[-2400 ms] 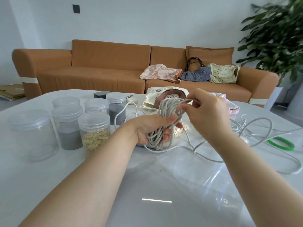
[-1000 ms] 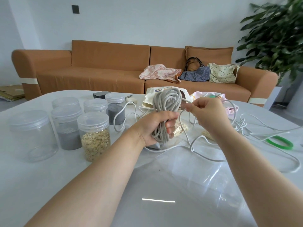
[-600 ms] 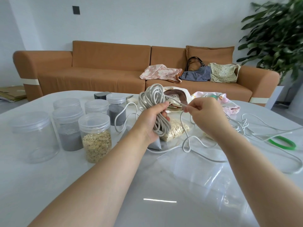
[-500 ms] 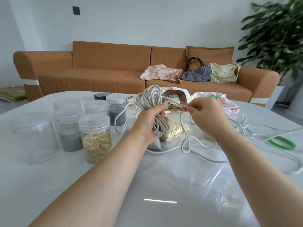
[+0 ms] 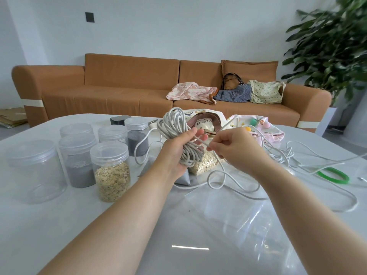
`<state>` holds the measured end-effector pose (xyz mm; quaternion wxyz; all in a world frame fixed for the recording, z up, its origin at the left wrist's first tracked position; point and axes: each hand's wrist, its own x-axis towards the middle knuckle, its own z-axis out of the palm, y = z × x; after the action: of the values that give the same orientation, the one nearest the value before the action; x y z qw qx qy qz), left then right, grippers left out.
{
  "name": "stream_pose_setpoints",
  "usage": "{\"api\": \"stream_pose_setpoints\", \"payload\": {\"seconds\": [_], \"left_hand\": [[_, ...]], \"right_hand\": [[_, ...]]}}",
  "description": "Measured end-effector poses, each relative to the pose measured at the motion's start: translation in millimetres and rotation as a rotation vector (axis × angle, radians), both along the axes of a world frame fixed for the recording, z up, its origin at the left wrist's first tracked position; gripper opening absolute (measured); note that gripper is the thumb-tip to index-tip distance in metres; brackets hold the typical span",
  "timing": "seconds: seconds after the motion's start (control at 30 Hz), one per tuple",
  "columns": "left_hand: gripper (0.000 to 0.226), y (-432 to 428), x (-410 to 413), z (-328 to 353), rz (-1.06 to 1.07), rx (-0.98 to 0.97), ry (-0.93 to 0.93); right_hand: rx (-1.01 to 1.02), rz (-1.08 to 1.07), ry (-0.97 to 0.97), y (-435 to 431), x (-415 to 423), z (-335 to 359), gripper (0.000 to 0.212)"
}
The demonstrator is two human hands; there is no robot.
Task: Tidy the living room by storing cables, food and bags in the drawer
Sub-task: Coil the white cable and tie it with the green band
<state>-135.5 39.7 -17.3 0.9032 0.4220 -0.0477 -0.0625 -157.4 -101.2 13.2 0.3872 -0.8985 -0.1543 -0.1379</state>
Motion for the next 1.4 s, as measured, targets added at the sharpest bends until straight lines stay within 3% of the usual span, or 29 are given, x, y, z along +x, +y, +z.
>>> {"api": "stream_pose_setpoints", "payload": {"seconds": [0.17, 0.33, 0.57, 0.77, 0.9, 1.0, 1.13, 1.3, 1.4], "left_hand": [[0.010, 3, -3, 2, -0.022, -0.110, 0.005], [0.029, 7, -3, 6, 0.010, -0.186, 0.021], [0.013, 14, -5, 9, -0.110, -0.180, -0.074], [0.004, 22, -2, 11, -0.093, -0.279, -0.090], [0.005, 31, 0, 14, -0.066, -0.118, -0.082], [0.013, 34, 3, 15, -0.053, 0.037, -0.003], [0.014, 40, 8, 11, 0.003, 0.259, 0.042], [0.020, 36, 12, 1, 0.043, 0.560, 0.002], [0.020, 36, 10, 2, -0.029, 0.567, -0.004]], "right_hand": [[-0.009, 0.027, 0.048, 6, 4, -9, 0.025], [-0.001, 0.055, 0.101, 4, 7, -13, 0.037], [-0.054, -0.047, 0.075, 1, 11, -21, 0.049], [-0.093, 0.046, 0.058, 0, 10, -14, 0.029], [-0.197, 0.071, 0.069, -4, 10, -16, 0.033], [-0.289, -0.040, 0.042, -11, 15, -16, 0.023], [-0.328, -0.217, -0.058, -16, 13, -12, 0.058], [-0.198, -0.016, -0.103, -12, 3, -4, 0.034], [-0.188, 0.090, -0.096, -15, 2, 3, 0.030]]}}
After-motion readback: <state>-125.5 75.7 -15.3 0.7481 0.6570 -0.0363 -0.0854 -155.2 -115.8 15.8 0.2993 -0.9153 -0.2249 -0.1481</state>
